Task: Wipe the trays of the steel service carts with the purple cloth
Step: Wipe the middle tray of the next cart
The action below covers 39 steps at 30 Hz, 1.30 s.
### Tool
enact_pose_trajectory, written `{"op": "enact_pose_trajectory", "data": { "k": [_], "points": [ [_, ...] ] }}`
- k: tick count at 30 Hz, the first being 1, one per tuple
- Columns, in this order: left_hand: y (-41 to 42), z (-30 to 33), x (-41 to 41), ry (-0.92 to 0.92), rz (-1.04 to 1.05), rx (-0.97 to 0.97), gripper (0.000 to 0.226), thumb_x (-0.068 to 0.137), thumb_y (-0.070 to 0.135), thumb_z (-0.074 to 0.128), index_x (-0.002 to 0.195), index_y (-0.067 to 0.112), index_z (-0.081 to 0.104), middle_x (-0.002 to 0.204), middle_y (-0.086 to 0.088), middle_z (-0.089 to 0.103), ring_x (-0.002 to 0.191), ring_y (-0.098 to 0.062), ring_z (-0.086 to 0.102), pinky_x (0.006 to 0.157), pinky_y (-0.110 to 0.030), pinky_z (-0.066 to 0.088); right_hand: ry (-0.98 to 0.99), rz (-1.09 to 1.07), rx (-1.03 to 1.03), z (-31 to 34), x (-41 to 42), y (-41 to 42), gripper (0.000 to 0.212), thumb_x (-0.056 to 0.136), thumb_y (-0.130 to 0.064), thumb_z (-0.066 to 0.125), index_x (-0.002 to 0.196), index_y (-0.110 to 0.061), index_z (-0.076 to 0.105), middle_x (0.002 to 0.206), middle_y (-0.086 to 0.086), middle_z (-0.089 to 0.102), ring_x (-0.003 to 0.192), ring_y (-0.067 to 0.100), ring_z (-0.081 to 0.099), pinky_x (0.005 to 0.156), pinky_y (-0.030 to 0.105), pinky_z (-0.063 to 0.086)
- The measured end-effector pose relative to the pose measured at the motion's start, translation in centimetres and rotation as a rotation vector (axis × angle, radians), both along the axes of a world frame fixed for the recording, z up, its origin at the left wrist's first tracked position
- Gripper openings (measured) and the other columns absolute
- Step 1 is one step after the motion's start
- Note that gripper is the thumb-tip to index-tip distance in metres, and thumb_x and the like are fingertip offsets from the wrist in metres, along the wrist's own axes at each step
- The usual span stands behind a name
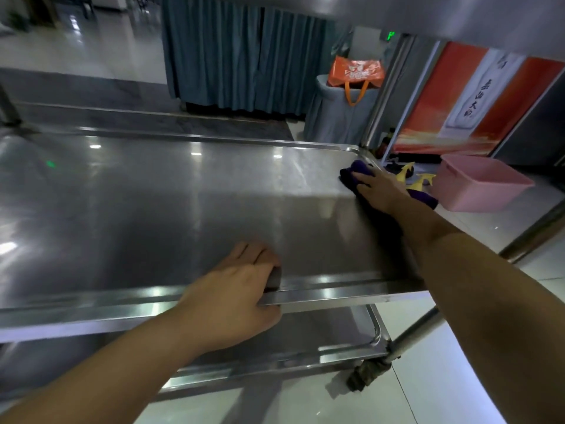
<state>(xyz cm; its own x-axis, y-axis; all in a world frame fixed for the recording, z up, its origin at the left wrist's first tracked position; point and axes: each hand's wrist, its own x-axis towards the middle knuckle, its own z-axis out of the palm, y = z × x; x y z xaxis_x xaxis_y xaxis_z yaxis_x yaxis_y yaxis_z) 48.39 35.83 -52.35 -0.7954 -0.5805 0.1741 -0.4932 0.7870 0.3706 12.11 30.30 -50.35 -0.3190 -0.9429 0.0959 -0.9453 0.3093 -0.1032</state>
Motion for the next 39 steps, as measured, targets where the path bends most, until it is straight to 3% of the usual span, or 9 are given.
{"op": "enact_pose_trajectory", "data": {
  "k": [4,9,15,20,23,26,31,34,39],
  "points": [
    [0.3,0.4,0.0,0.008,-0.004,0.03,0.052,0.077,0.047,0.059,0.124,0.029,0.047,0.114,0.02,0.034,0.107,0.004,0.028,0.089,-0.018,0.037,0.029,0.048,0.001,0.1,3.7,2.3,0.043,0.103,-0.031,0.034,0.146,-0.033,0.037,0.157,0.002,0.028,0.138,0.031,0.033,0.108,0.041,0.029],
    [1.3,1.6,0.4,-0.022,0.075,0.038,0.051,0.078,0.045,0.066,0.123,0.028,0.047,0.109,0.018,0.033,0.092,-0.001,0.039,0.067,-0.008,0.032,-0.007,0.229,0.125,0.2,11.3,6.7,0.046,0.103,-0.034,0.036,0.147,-0.043,0.028,0.161,-0.005,0.011,0.145,0.025,0.016,0.115,0.038,0.017],
    [1.2,3.2,3.8,-0.181,0.21,-0.146,0.087,0.067,0.069,0.064,0.136,0.023,0.038,0.136,0.004,0.036,0.127,-0.018,0.032,0.102,-0.027,0.028,-0.178,0.522,0.194,0.4,17.5,10.7,0.047,0.101,-0.029,0.044,0.134,-0.054,0.022,0.159,-0.015,0.009,0.147,0.014,0.003,0.118,0.037,0.002],
    [-1.9,3.5,11.2,-0.279,0.217,-0.085,0.13,0.041,0.094,0.028,0.149,0.022,0.022,0.151,0.003,0.021,0.137,-0.017,0.012,0.111,-0.023,0.008,-0.303,0.721,0.16,0.1,18.2,10.9,0.043,0.1,-0.022,0.05,0.134,-0.046,0.04,0.155,-0.019,0.013,0.146,0.01,0.009,0.117,0.027,0.003],
    [-2.9,2.8,13.9,-0.318,0.223,-0.05,0.145,0.035,0.105,0.008,0.15,0.017,0.022,0.155,-0.002,0.021,0.141,-0.018,0.013,0.113,-0.024,0.003,-0.236,0.603,0.15,0.3,16.8,8.2,0.043,0.101,-0.024,0.048,0.14,-0.039,0.043,0.157,-0.016,0.016,0.138,0.004,0.015,0.113,0.018,0.004],
    [-3.3,2.1,14.6,-0.271,0.253,0.008,0.148,0.032,0.105,0.005,0.151,0.018,0.019,0.155,-0.001,0.02,0.142,-0.02,0.016,0.114,-0.029,0.012,-0.199,0.491,0.073,-0.1,14.1,4.1,0.042,0.099,-0.024,0.05,0.139,-0.036,0.047,0.158,-0.006,0.023,0.141,0.019,0.028,0.119,0.037,0.018],
    [-3.6,1.8,15.1,-0.186,0.245,0.05,0.132,0.04,0.091,0.04,0.15,0.021,0.02,0.154,0.007,0.017,0.141,-0.012,0.012,0.112,-0.024,0.019,-0.023,0.088,0.001,-0.9,8.7,-1.7,0.039,0.101,-0.034,0.04,0.14,-0.04,0.046,0.156,0.005,0.029,0.135,0.035,0.036,0.113,0.045,0.028],
    [-3.8,1.5,15.2,-0.148,0.268,0.051,0.124,0.043,0.084,0.042,0.148,0.022,0.023,0.149,0.008,0.023,0.134,-0.008,0.02,0.107,-0.021,0.028,0.091,-0.173,0.038,-0.7,9.2,-3.2,0.042,0.102,-0.033,0.03,0.143,-0.039,0.039,0.149,0.014,0.031,0.129,0.041,0.035,0.109,0.048,0.028],
    [-3.8,1.4,14.8,-0.101,0.283,0.109,0.122,0.042,0.082,0.047,0.147,0.023,0.022,0.141,0.009,0.032,0.126,-0.009,0.032,0.1,-0.024,0.037,0.052,-0.011,0.013,-0.1,15.2,-3.1,0.045,0.103,-0.031,0.033,0.147,-0.039,0.032,0.152,0.009,0.031,0.124,0.04,0.036,0.101,0.045,0.031]
  ]
}}
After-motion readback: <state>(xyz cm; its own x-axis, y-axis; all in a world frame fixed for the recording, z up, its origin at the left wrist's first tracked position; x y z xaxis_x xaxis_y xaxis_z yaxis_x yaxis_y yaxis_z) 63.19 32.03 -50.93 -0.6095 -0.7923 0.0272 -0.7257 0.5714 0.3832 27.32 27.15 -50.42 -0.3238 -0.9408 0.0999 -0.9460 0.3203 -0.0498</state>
